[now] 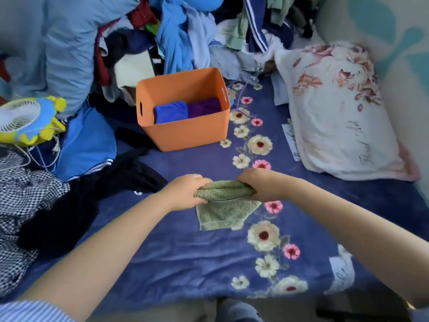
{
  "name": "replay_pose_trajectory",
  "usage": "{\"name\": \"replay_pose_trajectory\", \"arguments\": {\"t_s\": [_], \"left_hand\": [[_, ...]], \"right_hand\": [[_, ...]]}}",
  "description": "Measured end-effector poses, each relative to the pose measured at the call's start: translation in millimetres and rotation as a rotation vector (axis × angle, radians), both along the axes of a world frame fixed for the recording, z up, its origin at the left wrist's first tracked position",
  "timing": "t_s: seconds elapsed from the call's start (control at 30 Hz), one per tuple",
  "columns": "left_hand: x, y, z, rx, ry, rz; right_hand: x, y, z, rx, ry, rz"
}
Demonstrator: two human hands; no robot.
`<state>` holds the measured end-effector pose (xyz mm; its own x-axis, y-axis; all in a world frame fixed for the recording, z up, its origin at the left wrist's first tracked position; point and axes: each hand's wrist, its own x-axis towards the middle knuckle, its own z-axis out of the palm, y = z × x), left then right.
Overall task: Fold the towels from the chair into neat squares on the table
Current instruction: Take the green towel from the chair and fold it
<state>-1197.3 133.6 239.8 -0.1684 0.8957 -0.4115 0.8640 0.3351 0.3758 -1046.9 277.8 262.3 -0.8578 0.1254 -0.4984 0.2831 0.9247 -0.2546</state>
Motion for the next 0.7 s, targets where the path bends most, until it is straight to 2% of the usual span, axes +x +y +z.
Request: {"name": "replay_pose_trajectory", "arguments": {"t_s": [0.13,0.3,0.57,0.7], "left_hand": [[-60,38,12,-0.015,-0.032,0.129],[-130,89,33,0.014,0.0,0.243],[-232,155,54,0.234,0.077,0.415],[-279,194,42,0.266,0.173,0.436]], "right_hand": [[-63,41,7,0.014,0.037,0.002],[-143,97,22,-0.022,0.177,-0.036],[-254,167,46,-0.009,0.367,-0.099],[-312,203,34,0.016,0.359,-0.15]]}}
